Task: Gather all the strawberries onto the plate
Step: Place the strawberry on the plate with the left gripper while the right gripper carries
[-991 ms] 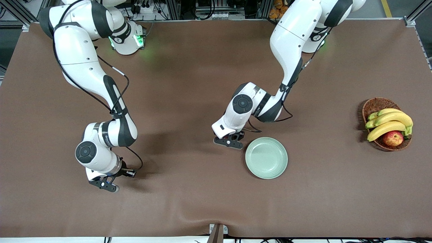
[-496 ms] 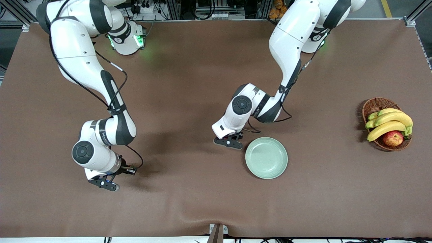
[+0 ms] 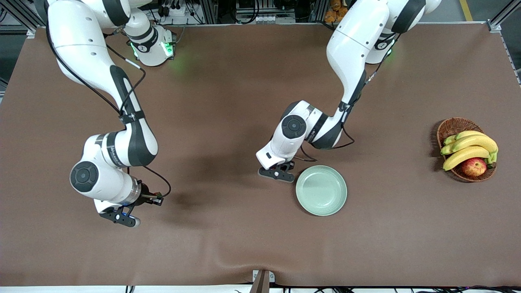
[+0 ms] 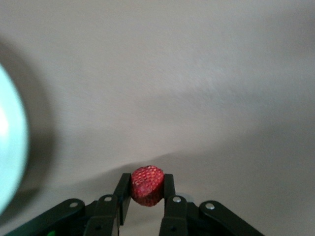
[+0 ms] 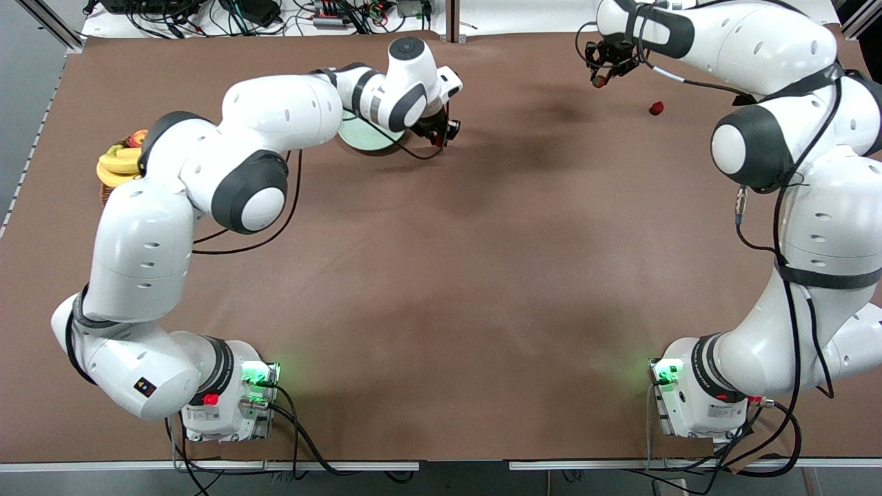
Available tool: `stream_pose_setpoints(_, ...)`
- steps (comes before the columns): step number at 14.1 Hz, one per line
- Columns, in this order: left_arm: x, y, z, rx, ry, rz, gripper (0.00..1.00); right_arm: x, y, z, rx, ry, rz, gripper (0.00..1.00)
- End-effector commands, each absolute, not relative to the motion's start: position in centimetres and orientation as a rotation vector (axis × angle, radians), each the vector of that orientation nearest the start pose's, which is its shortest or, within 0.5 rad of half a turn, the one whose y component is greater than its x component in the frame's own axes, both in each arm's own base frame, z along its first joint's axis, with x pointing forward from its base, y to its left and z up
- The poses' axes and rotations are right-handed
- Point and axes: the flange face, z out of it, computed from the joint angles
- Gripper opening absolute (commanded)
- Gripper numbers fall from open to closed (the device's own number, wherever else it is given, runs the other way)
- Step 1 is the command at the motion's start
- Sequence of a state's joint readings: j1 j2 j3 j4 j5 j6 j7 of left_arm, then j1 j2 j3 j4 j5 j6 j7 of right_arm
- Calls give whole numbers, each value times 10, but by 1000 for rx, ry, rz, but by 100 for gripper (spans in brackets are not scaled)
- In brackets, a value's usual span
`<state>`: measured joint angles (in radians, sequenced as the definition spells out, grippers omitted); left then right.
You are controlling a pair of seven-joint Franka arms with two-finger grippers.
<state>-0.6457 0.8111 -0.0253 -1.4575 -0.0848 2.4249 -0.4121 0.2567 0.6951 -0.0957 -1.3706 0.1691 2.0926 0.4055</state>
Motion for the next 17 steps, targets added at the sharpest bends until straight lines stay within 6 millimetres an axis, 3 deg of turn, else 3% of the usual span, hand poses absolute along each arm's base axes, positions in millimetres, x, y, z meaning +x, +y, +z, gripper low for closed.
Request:
stream_pose_setpoints(1,598,-425,252,-3246,323,-150,20,708,147,350,-2982,442,26,0)
stream_pose_setpoints(3,628,-380,254,-3232,367,-169,20,705,158,352,-2946,451,48,0)
stream_pose_setpoints(5,652,-341,256,-3218,418,-192,20,700,184,354,-2912,493,54,0)
stream_pose_setpoints(6,658,-328,253,-3215,424,-190,20,696,202,356,-2907,509,50,0)
stream_pose_setpoints(9,667,-319,235,-3183,480,-275,21,681,270,359,-2886,574,6,0)
stream_pose_setpoints(10,673,-305,225,-3159,479,-280,24,679,286,356,-2866,603,-38,0)
stream_pose_setpoints(12,676,-298,228,-3132,493,-293,44,674,321,341,-2826,621,-106,0)
stream_pose_setpoints(13,676,-294,227,-3136,467,-288,79,672,334,330,-2807,650,-132,0)
stream_pose_setpoints(14,676,-293,226,-3139,451,-283,100,671,349,322,-2777,667,-176,0)
stream_pose_setpoints(17,675,-297,230,-3149,445,-290,100,663,394,291,-2712,696,-254,0)
